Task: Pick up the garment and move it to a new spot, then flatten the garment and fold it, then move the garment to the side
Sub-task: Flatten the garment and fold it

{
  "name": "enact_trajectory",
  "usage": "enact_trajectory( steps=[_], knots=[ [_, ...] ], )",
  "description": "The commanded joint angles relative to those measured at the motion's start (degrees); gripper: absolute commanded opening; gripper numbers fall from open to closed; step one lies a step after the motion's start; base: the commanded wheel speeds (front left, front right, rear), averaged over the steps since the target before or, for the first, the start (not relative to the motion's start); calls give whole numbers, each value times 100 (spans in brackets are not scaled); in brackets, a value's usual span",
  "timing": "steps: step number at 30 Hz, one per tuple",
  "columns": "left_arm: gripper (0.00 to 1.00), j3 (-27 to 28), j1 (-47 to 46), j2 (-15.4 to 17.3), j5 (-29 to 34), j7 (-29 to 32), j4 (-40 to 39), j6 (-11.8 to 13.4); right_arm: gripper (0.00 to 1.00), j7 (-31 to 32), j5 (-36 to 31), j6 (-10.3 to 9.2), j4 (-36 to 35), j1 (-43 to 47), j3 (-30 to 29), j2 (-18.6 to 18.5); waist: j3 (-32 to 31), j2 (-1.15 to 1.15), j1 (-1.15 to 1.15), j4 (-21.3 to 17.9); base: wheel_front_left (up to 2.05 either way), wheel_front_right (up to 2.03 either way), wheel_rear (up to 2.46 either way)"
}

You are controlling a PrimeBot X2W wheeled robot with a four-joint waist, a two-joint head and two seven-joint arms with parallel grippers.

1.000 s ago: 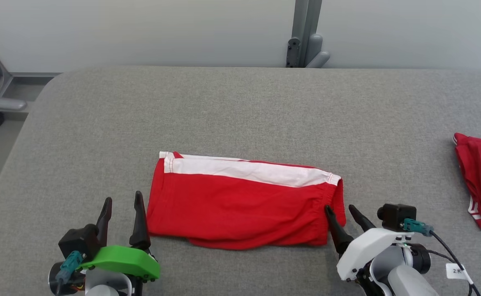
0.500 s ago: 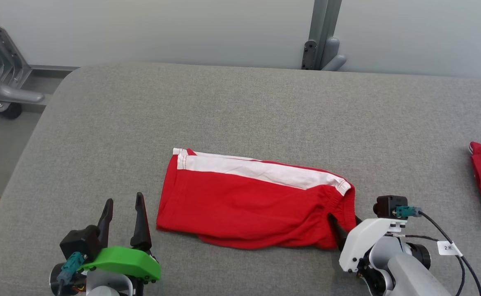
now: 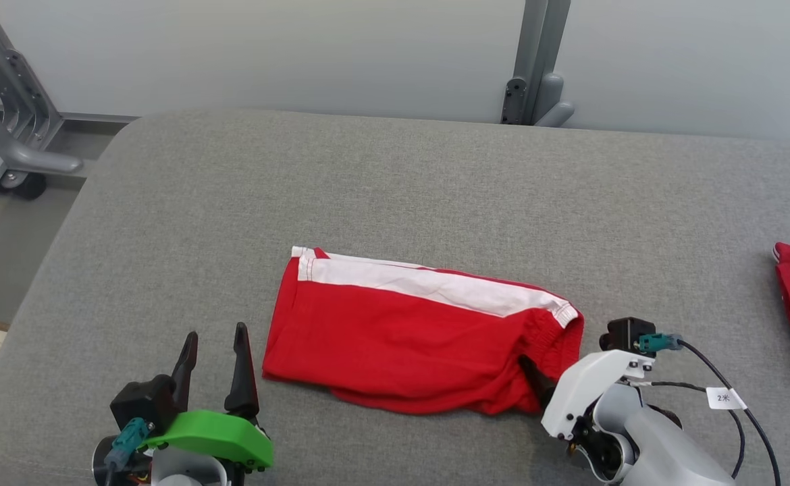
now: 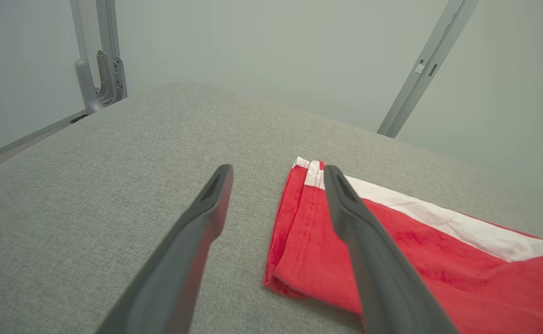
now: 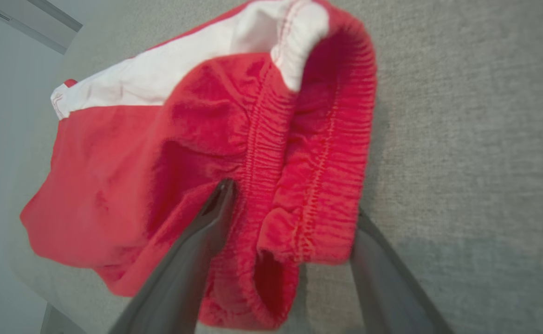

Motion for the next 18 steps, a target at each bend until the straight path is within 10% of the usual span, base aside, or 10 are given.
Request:
enact_trajectory(
  steps=[1,3,6,18],
  knots=[
    [100,-7,90,0,-43,3,5,23,100,60,59,-3,103,-5,65,12,-7,68,0,4,0,0,0],
    [100,-29,90,0,-41,3,12,27,44,15,186,-3,238,-84,169,13,-17,68,0,12,0,0,0],
    [100,-56,84,0,-46,3,29,35,0,-50,380,-3,436,-202,306,14,-26,68,0,27,0,0,0],
    [100,-18,106,1,-33,3,-26,73,0,-317,911,-4,660,-592,388,-100,6,68,0,-153,0,0,0]
  ],
)
